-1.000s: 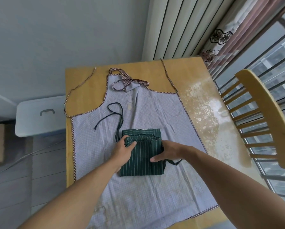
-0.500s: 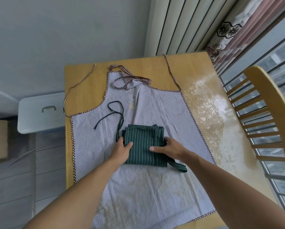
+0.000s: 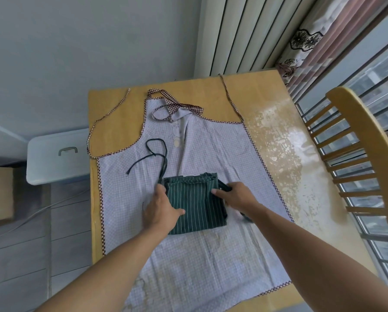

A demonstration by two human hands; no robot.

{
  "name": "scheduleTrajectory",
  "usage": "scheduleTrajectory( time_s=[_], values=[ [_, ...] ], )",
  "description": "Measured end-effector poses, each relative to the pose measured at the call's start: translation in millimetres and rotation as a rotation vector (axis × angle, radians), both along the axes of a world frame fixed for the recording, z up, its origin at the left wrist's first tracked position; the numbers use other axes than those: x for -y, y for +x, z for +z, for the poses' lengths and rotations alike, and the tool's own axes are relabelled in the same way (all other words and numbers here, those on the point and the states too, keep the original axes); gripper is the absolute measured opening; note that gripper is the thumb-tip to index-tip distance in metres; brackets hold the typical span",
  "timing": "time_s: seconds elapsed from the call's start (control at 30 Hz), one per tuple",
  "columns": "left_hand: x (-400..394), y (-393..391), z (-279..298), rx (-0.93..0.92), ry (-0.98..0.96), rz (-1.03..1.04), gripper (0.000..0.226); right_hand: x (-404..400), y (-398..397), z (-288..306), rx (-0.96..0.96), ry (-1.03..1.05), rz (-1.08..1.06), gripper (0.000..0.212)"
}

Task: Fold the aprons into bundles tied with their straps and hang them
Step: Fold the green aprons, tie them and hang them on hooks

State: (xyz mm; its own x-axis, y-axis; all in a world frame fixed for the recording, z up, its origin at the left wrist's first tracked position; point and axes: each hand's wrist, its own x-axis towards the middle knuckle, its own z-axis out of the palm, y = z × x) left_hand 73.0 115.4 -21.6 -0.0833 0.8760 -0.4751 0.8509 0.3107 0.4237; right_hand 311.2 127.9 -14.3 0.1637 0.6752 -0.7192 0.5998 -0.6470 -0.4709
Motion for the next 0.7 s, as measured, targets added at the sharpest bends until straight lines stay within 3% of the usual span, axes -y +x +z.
scheduleTrajectory(
  time_s=[0.1,0.17,0.3,0.4,0.5,0.6,0.63,0.7],
  values=[
    [4,0,-8,-0.144,0.386,-0.266,0.085,-24,10,20,0.089,0.082,0.127,0.034],
    [1,3,-15,-0.166,0.459,-0.483,0.082,-43,15,30,0.180,0.172,0.227,0.030],
    [-9,16,-13,-0.129,0.336,-0.836,0.093,-67,3,38,0.502,0.688,0.323,0.044],
    [-11,23,-16,-0.224,0.203,-0.888,0.076,-50,-16,42,0.459,0.898,0.166,0.049],
    [-14,27,-21,-0.281,0.045,-0.851,0.077,-8,-27,22,0.270,0.581,-0.031,0.044],
    [-16,29,-26,-0.332,0.011,-0.884,0.094,30,-29,3,0.144,0.159,-0.105,0.083],
    [-16,28,-28,-0.330,0.018,-0.882,0.097,37,-29,-1,0.113,0.085,-0.117,0.085],
    [-17,26,-32,-0.333,0.026,-0.888,0.104,46,-30,-6,0.088,0.030,-0.115,0.071]
  ],
)
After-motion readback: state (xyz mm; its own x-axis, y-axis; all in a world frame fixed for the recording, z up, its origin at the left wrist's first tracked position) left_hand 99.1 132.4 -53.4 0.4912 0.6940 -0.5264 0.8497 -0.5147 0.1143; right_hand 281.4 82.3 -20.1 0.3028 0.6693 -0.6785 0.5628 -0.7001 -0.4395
